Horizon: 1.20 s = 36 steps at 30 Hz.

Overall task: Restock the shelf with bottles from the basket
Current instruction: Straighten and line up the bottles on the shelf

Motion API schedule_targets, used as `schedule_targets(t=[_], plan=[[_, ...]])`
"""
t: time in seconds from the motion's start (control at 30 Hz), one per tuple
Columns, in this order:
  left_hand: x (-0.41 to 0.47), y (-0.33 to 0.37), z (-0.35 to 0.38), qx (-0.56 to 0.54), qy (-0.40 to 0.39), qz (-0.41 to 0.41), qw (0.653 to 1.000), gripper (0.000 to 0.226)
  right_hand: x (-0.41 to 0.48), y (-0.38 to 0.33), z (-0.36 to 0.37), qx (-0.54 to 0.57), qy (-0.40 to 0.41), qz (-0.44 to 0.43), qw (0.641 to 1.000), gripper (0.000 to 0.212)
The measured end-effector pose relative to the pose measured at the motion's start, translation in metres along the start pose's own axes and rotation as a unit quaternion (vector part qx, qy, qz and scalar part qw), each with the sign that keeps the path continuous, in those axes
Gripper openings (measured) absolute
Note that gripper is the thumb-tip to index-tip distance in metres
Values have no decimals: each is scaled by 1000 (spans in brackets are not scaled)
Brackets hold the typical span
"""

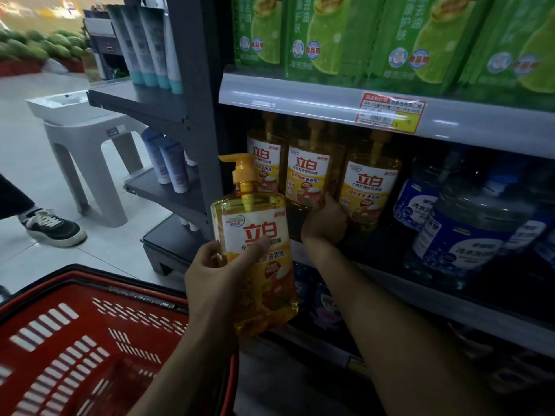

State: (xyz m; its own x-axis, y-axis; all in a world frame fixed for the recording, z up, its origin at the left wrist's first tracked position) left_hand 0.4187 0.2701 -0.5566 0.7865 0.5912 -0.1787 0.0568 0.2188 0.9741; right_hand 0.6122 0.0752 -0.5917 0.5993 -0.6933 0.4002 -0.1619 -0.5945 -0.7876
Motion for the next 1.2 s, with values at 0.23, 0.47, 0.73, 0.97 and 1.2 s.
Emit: schedule_targets(t=[0.23, 0.47, 0.73, 0.97, 1.2], plan=[[0, 4, 1, 1, -9, 12, 1000, 49, -3, -2, -2, 28, -16, 0, 999, 24], [-8, 6, 2, 20, -17, 25, 999, 58, -11, 0, -22, 38, -73, -50, 995, 24], [-21, 11, 3, 28, -40, 41, 998, 50, 8, 35, -74, -4, -41, -76, 996, 34], [-23, 5, 4, 40, -39, 41, 998, 55, 32, 62, -90, -36, -31, 75, 996, 68], [-22, 1, 6, 27, -30, 24, 999, 53, 48, 68, -72, -4, -65, 50, 997, 38]])
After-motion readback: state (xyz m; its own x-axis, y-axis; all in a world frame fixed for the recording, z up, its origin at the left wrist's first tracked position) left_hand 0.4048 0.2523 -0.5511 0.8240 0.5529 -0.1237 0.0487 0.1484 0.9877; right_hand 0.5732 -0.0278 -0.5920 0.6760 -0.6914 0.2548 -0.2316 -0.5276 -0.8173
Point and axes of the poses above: each hand's wrist, its own x-axis towards the middle knuckle, its own z-axis out of the palm, y = z × x, the point moved 6 cm from there along x, towards the middle knuckle, and after that the axes turned 14 degrees about y, right-handed, at the moved point
